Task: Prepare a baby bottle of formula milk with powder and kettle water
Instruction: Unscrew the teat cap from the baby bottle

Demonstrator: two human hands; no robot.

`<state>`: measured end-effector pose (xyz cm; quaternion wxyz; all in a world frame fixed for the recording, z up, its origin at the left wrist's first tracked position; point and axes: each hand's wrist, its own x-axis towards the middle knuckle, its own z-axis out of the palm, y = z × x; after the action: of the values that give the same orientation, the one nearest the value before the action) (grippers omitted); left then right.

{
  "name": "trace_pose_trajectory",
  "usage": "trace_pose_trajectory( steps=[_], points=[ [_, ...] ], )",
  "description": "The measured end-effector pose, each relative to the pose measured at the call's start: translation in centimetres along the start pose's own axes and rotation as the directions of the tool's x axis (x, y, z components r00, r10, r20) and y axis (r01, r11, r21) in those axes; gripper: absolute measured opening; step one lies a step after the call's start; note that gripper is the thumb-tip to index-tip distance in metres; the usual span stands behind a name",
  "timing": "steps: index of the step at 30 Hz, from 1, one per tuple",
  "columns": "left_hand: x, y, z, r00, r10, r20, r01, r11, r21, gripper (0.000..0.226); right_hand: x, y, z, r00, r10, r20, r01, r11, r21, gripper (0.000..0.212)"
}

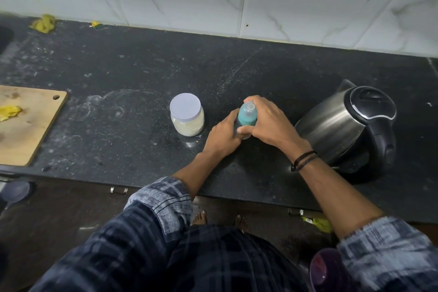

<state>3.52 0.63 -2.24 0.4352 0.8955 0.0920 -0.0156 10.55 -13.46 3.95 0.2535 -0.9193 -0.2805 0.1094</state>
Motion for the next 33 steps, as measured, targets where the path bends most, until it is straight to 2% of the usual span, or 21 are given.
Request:
trace_pose_trajectory(
  steps=[4, 7, 11, 17, 19, 24, 30, 33],
  points=[
    [0.0, 0.0, 0.0, 1.0, -0.004, 0.001, 0.004, 1.0, 0.0, 0.064, -0.2, -0.3, 0.8, 0.997, 0.006, -0.074, -0.007, 1.0, -0.013, 0.063],
    [0.1, 0.1, -0.1, 1.0, -0.001, 0.0, 0.001, 1.0, 0.002, 0.063, -0.3, -0.5, 0.7, 0.997, -0.001, -0.079, 0.0, 1.0, -0.013, 0.065],
    [0.1, 0.1, -0.1, 1.0, -0.007, 0.011, 0.007, 1.0, -0.005, 0.063, -0.1, -0.5, 0.1, 1.0, -0.01, -0.021, 0.01, 1.0, -0.011, 0.066],
    [0.1, 0.0, -0.1, 1.0, 0.006, 0.015, -0.006, 1.0, 0.011, 0.065, 0.4, -0.9, -1.4, 0.991, 0.028, 0.13, -0.024, 0.999, -0.032, 0.084],
    [0.1, -0.1, 0.0, 1.0, 0.007, 0.001, -0.007, 1.0, 0.011, 0.066, 0.3, -1.0, -1.3, 0.993, 0.029, 0.116, -0.026, 0.999, -0.028, 0.085],
    [0.1, -0.2, 0.0, 1.0, 0.011, 0.005, -0.011, 1.0, 0.003, 0.063, 0.0, -0.7, -0.2, 0.999, 0.034, 0.003, -0.034, 0.999, -0.002, 0.063],
    [0.2, -0.4, 0.2, 1.0, 0.015, -0.005, -0.015, 1.0, 0.011, 0.063, 0.1, -1.2, -0.9, 0.997, 0.011, 0.073, -0.011, 1.0, 0.002, 0.071],
    [0.2, -0.4, 0.3, 1.0, 0.016, -0.019, -0.016, 1.0, 0.002, 0.062, 0.1, -1.4, -0.8, 0.999, 0.028, 0.045, -0.028, 1.0, -0.01, 0.073]
  ],
)
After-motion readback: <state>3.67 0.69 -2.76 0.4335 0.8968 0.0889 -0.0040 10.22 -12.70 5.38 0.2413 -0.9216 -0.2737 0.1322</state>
